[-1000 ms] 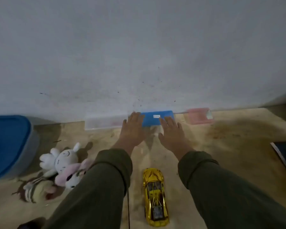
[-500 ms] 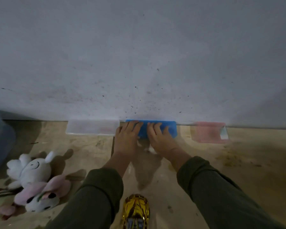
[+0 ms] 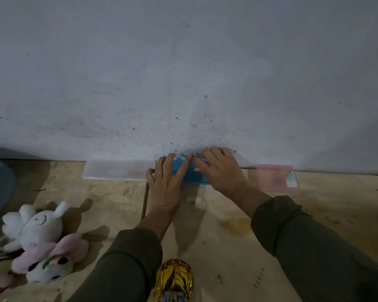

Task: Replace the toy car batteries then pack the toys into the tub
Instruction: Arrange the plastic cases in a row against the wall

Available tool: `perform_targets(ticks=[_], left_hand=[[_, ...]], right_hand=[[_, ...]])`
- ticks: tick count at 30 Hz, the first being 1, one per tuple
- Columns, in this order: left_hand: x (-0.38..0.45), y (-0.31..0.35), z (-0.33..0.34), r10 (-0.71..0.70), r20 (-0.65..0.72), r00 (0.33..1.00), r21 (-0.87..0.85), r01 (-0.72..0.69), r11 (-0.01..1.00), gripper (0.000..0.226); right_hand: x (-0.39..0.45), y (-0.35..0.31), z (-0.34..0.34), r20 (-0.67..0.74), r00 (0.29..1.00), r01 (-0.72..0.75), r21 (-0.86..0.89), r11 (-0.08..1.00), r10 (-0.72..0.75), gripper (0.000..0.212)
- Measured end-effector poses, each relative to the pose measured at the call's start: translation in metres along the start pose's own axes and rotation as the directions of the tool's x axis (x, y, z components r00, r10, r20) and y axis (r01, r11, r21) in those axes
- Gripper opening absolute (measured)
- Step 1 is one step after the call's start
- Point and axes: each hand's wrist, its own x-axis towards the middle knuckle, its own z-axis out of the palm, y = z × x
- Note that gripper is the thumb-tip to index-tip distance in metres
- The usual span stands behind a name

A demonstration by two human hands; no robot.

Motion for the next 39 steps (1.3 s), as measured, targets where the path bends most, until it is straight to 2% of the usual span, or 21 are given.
perform_targets(ticks=[3, 6, 9, 11, 13, 16, 19, 22, 25, 31, 34, 36, 39], left_hand=[[0.003, -0.003, -0.004, 0.041, -0.008, 0.999, 0.082, -0.040, 0.996, 0.111], [0.007, -0.004, -0.010, 0.015, 0.017, 1.000, 0.139, -0.017, 0.990, 0.113], [0.011, -0.005, -0.014, 0.053, 0.194, 0.980, 0.144, -0.082, 0.986, 0.103], [0.012, -0.007, -0.017, 0.059, 0.250, 0.966, 0.131, -0.094, 0.987, 0.103], [0.010, -0.010, -0.013, 0.070, 0.214, 0.974, 0.131, -0.100, 0.986, 0.104], [0.008, -0.008, -0.005, 0.062, 0.006, 0.998, 0.072, -0.062, 0.995, 0.097], [0.006, -0.006, 0.000, 0.060, -0.001, 0.998, 0.088, -0.059, 0.994, 0.096], [0.005, -0.005, 0.001, 0.038, -0.025, 0.999, 0.123, -0.034, 0.992, 0.102], [0.005, -0.004, 0.001, 0.044, -0.035, 0.998, 0.121, -0.039, 0.992, 0.102], [0.005, -0.005, 0.002, 0.035, -0.037, 0.999, 0.111, -0.031, 0.993, 0.101], [0.005, -0.005, 0.002, 0.035, -0.054, 0.998, 0.113, -0.029, 0.993, 0.101], [0.005, -0.004, 0.000, 0.038, -0.022, 0.999, 0.121, -0.035, 0.992, 0.100], [0.006, -0.004, -0.003, 0.035, 0.028, 0.999, 0.101, -0.037, 0.994, 0.096]], right_hand=[[0.012, -0.001, 0.000, -0.072, 0.990, -0.124, -0.016, 0.992, 0.122, 0.037], [0.015, -0.009, 0.000, -0.014, 0.973, -0.230, 0.047, 0.972, 0.231, 0.041], [0.010, -0.014, -0.002, 0.083, 0.935, -0.352, 0.106, 0.930, 0.344, 0.037], [0.003, -0.019, -0.005, 0.118, 0.909, -0.412, 0.116, 0.904, 0.400, 0.033], [-0.010, -0.028, -0.006, 0.152, 0.899, -0.433, 0.156, 0.888, 0.411, 0.029], [-0.035, -0.039, -0.004, 0.357, 0.851, -0.455, 0.138, 0.880, 0.385, 0.051], [-0.051, -0.038, -0.001, 0.485, 0.787, -0.464, 0.056, 0.884, 0.382, 0.059], [-0.053, -0.034, 0.000, 0.543, 0.757, -0.446, 0.023, 0.895, 0.364, 0.068], [-0.061, -0.035, 0.004, 0.575, 0.747, -0.420, 0.017, 0.907, 0.335, 0.067], [-0.056, -0.032, 0.018, 0.473, 0.820, -0.356, -0.019, 0.934, 0.322, 0.057], [-0.053, -0.023, 0.025, 0.364, 0.912, -0.189, -0.027, 0.982, 0.186, 0.048], [-0.054, -0.015, 0.032, 0.328, 0.939, -0.104, -0.002, 0.995, 0.099, 0.037], [-0.041, -0.006, 0.027, 0.424, 0.905, 0.010, 0.095, 0.995, -0.050, 0.042]])
